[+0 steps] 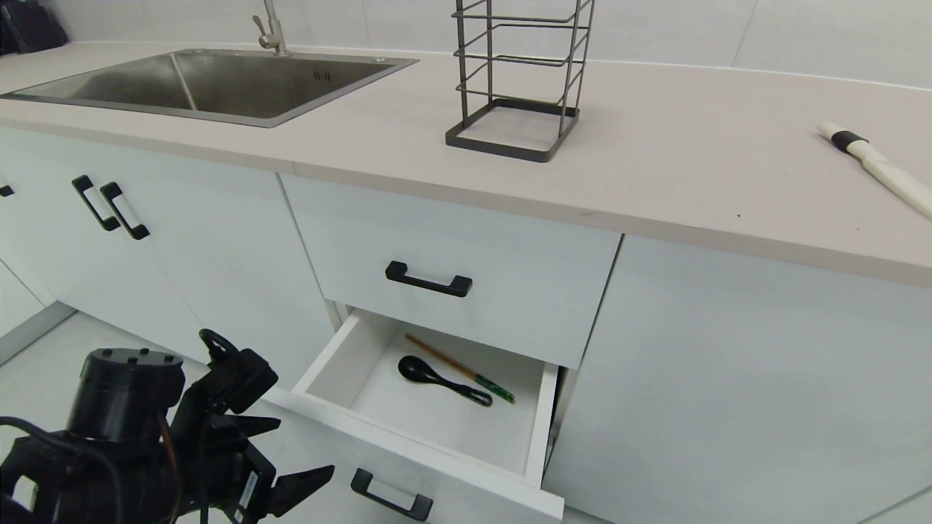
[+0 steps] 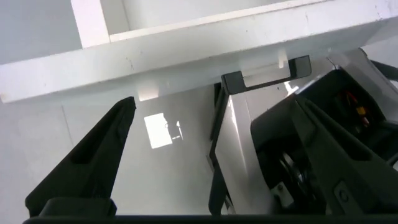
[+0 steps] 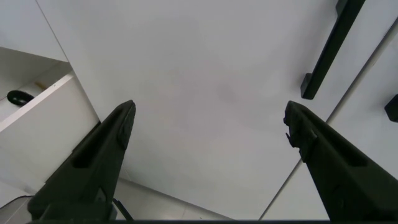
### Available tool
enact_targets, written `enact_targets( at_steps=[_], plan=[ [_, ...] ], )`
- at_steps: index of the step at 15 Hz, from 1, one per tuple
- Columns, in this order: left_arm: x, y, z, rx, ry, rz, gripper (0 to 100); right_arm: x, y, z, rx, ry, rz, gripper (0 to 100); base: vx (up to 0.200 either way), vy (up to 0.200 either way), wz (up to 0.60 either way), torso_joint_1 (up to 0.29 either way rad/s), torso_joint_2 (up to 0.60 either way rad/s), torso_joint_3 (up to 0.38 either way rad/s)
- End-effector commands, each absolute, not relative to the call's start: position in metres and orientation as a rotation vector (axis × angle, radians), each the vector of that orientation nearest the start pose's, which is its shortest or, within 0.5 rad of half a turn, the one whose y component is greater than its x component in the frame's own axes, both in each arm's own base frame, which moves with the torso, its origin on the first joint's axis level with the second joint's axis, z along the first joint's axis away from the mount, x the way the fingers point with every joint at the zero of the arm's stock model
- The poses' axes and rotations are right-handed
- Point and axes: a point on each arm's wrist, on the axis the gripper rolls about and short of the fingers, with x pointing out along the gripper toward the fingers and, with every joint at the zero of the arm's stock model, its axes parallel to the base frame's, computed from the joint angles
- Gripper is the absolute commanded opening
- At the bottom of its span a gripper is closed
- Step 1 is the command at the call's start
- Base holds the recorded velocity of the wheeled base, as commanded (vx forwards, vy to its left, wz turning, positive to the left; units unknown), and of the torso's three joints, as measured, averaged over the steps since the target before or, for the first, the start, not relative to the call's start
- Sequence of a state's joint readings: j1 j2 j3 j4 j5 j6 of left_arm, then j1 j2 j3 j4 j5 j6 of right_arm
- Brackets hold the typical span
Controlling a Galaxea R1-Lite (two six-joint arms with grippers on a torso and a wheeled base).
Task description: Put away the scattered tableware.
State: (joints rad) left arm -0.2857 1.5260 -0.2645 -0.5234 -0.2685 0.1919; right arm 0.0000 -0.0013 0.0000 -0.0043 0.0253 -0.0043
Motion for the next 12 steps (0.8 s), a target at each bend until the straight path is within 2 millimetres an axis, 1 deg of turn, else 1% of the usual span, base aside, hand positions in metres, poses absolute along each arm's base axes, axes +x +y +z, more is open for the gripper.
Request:
enact_targets(
  at_steps=[1,4,6,12],
  plan=[
    [0.191,-0.062,0.076,0.181,0.704,-0.596,100,-0.023,0.001,0.076,-0.005,-0.005,0.026,100,0.0,0.0,0.0,0.0,0.0,0.0],
    [0.208,-0.065,0.069,0.168,0.65,-0.584,100,-0.023,0.001,0.076,-0.005,-0.005,0.026,100,0.0,0.0,0.0,0.0,0.0,0.0],
    [0.22,-0.068,0.063,0.169,0.583,-0.583,100,-0.023,0.001,0.076,-0.005,-0.005,0.026,100,0.0,0.0,0.0,0.0,0.0,0.0],
    [0.235,-0.075,0.065,0.167,0.518,-0.61,100,-0.023,0.001,0.076,-0.005,-0.005,0.026,100,0.0,0.0,0.0,0.0,0.0,0.0]
  ],
)
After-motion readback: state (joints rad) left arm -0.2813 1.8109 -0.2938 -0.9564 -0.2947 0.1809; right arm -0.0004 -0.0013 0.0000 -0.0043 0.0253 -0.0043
